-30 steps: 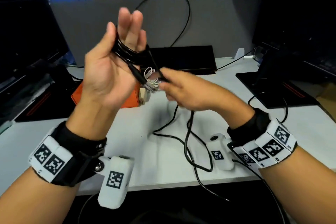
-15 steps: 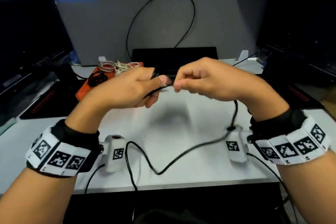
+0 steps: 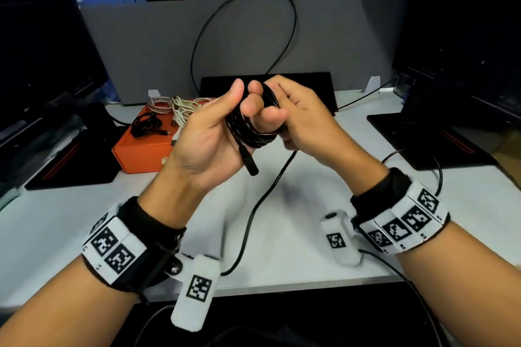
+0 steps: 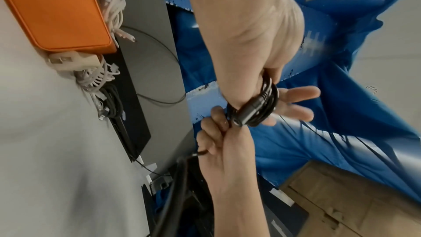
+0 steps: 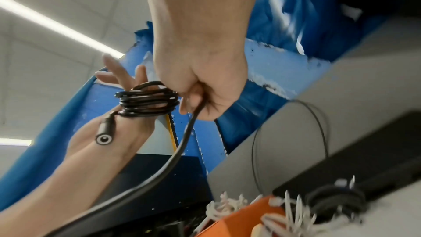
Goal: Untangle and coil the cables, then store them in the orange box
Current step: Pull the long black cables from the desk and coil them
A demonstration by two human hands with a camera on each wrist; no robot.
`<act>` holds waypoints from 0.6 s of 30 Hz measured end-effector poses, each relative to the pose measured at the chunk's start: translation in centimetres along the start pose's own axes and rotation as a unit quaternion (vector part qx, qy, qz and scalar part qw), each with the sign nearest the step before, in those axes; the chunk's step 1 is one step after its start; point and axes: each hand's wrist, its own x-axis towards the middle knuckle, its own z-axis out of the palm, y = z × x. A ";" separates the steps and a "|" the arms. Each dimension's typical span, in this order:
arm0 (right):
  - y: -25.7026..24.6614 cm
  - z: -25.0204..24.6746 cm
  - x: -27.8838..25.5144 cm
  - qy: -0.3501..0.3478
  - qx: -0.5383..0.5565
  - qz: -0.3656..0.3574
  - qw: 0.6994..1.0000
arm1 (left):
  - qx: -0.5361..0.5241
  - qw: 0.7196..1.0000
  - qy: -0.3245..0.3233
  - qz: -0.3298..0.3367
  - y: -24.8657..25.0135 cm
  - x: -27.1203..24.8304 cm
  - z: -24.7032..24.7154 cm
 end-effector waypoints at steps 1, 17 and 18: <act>-0.1 0.3 -0.1 -0.019 0.044 0.037 0.998 | -0.007 1.000 0.007 0.008 0.0 0.0 0.1; -1.0 2.5 -1.7 -0.244 0.315 0.295 0.869 | 0.426 0.874 0.125 0.198 0.8 0.3 0.0; -1.0 2.4 -1.8 -0.263 0.285 0.292 0.874 | 0.545 0.806 0.127 0.193 0.7 0.5 -0.4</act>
